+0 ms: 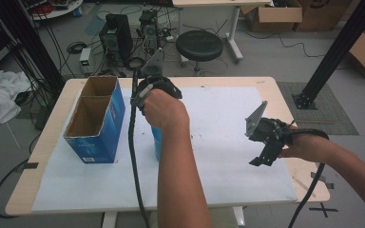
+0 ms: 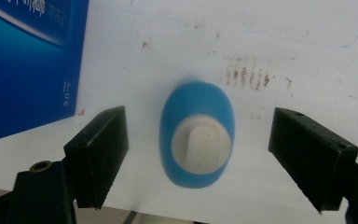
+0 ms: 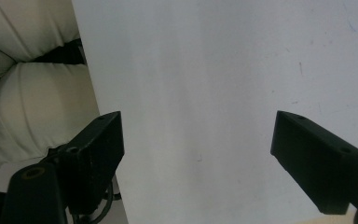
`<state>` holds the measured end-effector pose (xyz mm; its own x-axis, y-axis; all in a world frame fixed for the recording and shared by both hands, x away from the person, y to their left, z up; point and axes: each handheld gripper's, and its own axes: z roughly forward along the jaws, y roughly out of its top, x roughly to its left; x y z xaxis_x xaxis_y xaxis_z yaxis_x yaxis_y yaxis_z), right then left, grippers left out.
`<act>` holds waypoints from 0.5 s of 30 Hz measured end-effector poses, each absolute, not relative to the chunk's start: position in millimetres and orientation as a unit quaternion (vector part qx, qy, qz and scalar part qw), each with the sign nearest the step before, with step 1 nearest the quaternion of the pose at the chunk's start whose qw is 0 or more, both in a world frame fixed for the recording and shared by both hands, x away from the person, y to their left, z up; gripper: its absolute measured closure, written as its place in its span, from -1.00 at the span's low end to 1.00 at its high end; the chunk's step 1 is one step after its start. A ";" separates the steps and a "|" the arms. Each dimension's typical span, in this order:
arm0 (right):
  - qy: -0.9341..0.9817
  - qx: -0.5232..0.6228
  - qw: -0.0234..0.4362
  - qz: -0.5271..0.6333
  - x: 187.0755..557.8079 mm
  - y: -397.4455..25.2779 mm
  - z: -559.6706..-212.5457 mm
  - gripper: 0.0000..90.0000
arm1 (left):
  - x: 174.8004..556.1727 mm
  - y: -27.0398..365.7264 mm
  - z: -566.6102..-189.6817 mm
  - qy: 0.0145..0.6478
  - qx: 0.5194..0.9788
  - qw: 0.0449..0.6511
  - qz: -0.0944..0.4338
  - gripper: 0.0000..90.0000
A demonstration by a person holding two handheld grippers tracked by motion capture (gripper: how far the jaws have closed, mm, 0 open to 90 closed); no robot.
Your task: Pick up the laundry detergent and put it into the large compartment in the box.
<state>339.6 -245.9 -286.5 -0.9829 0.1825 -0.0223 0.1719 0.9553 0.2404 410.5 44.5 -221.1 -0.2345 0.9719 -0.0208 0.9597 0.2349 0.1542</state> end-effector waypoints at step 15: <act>0.989 0.088 0.017 0.116 341.1 -246.1 -290.4 -0.62 | 409.7 42.7 -252.1 0.784 0.618 0.041 0.042 -0.54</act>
